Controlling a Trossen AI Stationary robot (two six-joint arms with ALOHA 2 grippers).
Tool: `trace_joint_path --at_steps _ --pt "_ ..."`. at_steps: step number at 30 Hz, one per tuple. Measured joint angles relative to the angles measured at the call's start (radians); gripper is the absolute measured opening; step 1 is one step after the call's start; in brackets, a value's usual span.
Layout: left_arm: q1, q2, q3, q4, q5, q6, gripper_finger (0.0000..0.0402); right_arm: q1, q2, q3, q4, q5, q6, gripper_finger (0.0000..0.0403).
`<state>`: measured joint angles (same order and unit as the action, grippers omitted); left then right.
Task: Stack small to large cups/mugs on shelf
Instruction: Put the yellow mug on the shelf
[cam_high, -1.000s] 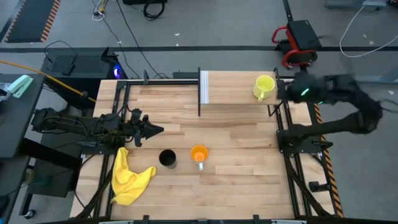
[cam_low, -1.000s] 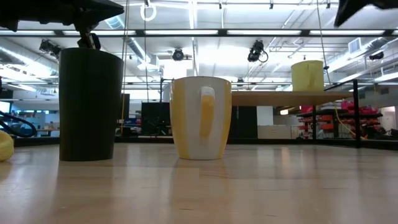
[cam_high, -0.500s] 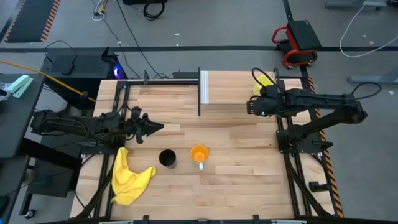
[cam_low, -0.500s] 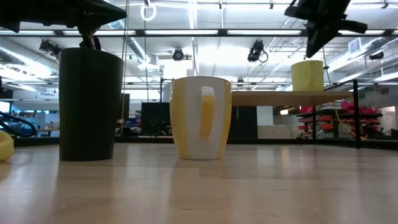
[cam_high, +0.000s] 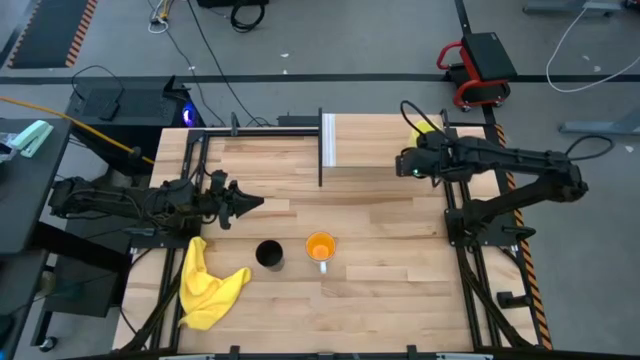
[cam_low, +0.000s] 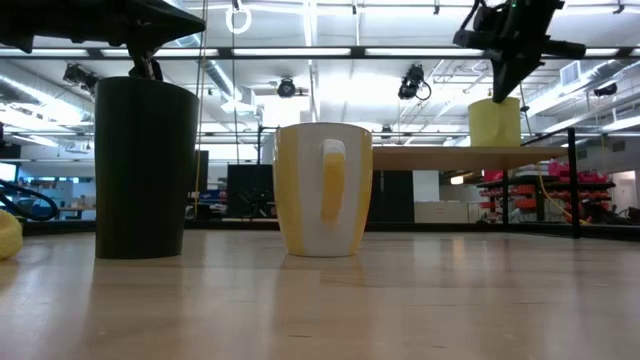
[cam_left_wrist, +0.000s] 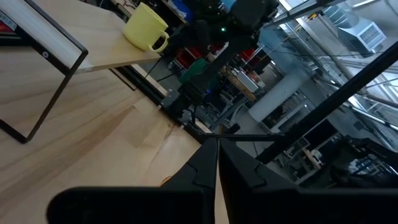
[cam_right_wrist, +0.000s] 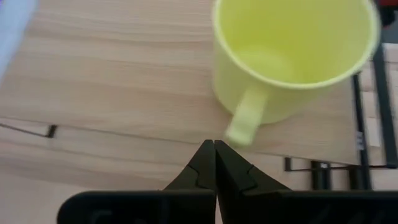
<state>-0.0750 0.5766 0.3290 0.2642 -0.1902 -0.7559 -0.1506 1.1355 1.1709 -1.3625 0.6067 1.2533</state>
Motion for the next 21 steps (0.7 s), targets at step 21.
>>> trace_joint_path --at_steps 21 --pt "0.000 0.000 0.000 -0.002 0.000 0.000 0.0016 -0.087 -0.008 0.000 -0.028 -0.002 -0.042 0.0000"
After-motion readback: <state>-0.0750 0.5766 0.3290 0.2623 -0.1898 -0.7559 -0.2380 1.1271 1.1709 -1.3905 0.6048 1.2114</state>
